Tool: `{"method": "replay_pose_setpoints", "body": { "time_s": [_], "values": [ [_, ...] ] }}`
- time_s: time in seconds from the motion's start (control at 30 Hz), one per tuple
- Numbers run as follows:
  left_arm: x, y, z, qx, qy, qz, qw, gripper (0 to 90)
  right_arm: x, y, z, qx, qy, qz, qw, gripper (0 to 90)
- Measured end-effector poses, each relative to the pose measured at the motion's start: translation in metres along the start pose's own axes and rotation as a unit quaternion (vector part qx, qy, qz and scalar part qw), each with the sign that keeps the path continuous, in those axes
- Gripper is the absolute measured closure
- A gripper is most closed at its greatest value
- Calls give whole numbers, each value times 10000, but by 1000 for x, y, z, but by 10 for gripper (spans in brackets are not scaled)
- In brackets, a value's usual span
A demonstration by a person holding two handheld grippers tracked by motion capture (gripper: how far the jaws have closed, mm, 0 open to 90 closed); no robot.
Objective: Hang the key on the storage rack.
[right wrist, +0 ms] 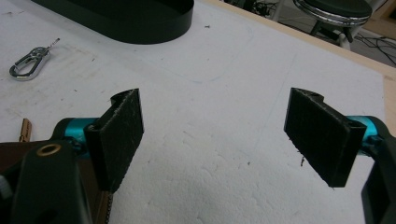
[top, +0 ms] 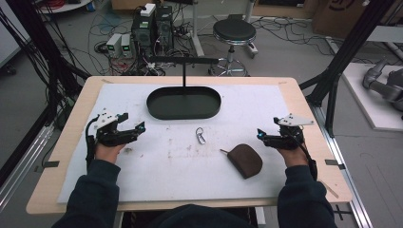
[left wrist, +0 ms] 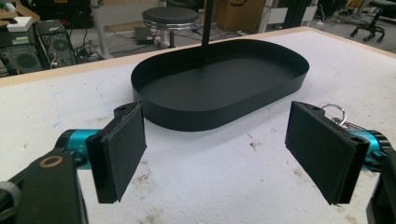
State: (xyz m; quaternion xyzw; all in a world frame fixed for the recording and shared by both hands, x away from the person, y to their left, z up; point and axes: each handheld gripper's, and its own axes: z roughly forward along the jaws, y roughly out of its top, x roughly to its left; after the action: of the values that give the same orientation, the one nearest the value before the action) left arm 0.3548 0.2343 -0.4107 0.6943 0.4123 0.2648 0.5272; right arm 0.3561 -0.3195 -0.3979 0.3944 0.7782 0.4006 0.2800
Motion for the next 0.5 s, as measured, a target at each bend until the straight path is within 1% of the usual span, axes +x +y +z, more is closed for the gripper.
{"method": "replay_pose_setpoints", "body": {
  "time_s": [0.1,0.17,0.3,0.37,0.4,0.5],
  "values": [
    [1,-1,1,28,12,-30,10000,203,0,0,1,-9,27,2,10000,202],
    [2,-1,2,66,16,-39,10000,203,0,0,1,-17,46,44,10000,203],
    [1,-1,2,41,5,-43,10000,204,2,2,0,-56,66,66,9999,203],
    [1,-1,2,47,-1,-18,10000,205,6,4,0,-133,161,109,9997,203],
    [1,-1,2,67,-3,3,10000,205,12,9,1,-201,291,69,9993,203],
    [0,-2,1,60,-21,-17,10000,208,26,18,6,-227,504,-61,9985,207]
  ]
}}
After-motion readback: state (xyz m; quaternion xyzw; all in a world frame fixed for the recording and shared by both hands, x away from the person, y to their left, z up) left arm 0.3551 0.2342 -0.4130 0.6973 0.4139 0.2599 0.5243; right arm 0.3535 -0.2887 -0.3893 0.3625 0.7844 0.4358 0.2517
